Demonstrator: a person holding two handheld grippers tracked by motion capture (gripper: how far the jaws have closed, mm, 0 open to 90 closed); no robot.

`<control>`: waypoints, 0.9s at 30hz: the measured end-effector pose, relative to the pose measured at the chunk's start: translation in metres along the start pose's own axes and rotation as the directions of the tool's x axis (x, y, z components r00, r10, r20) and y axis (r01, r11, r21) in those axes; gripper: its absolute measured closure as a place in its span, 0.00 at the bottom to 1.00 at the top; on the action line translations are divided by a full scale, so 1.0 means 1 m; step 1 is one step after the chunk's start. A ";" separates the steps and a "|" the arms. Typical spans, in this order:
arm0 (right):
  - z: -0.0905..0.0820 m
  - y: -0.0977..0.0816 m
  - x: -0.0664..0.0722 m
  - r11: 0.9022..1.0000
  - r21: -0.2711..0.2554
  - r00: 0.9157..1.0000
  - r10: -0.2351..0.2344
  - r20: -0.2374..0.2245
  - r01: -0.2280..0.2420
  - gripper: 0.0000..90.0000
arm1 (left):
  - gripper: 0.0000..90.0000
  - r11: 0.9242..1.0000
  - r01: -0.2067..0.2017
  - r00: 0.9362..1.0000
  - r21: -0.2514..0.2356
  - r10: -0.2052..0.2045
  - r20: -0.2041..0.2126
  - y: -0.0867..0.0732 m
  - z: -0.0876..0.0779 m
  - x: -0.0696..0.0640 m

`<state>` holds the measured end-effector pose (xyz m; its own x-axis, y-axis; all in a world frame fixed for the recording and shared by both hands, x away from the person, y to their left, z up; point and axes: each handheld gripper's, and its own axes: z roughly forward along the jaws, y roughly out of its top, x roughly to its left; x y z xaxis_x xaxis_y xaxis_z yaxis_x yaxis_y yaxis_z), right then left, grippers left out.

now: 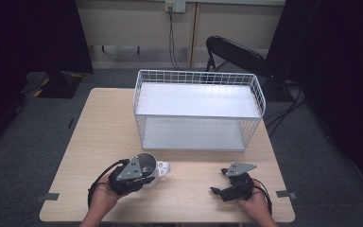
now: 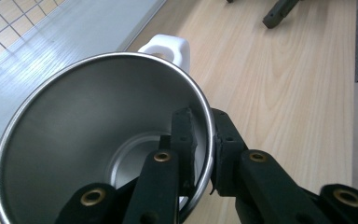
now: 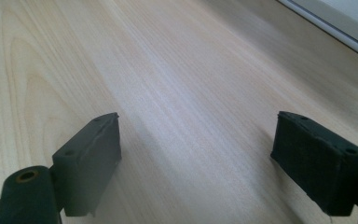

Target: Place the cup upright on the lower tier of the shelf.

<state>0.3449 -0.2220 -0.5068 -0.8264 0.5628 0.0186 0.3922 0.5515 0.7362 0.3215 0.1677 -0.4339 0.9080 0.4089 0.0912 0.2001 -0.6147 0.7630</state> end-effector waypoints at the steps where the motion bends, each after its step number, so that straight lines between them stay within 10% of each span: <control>1: 0.000 0.000 0.000 1.000 0.000 1.000 -0.001 0.000 0.001 0.16 | 0.91 1.000 0.002 1.000 -0.005 -0.002 -0.002 0.002 0.001 0.001; 27: 0.000 0.000 0.000 1.000 0.000 1.000 -0.001 0.000 0.001 0.16 | 0.91 1.000 0.013 0.999 -0.024 -0.014 -0.042 0.032 0.014 0.016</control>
<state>0.3449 -0.2220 -0.5068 -0.8266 0.5625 0.0182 0.3918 0.5519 0.7361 0.3478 0.1454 -0.4170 0.8890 0.4451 0.1075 0.2028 -0.5932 0.7791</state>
